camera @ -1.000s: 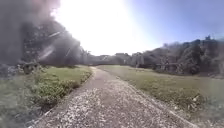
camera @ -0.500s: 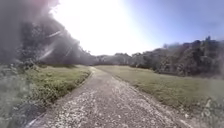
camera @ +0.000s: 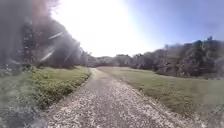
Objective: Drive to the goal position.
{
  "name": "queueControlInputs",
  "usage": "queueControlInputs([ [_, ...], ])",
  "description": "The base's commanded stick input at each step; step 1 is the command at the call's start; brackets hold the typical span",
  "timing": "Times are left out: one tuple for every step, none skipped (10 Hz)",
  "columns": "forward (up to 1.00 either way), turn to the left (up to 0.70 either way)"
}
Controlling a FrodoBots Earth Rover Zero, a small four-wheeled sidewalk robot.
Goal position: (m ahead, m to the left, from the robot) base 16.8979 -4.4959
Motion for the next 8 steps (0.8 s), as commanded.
queueControlInputs([
  [0.5,0.0],
  [0.5,0.0],
  [0.5,0.0],
  [0.5,0.0],
  [0.5,0.0],
  [0.5,0.0],
  [0.5,0.0],
  [0.5,0.0],
])
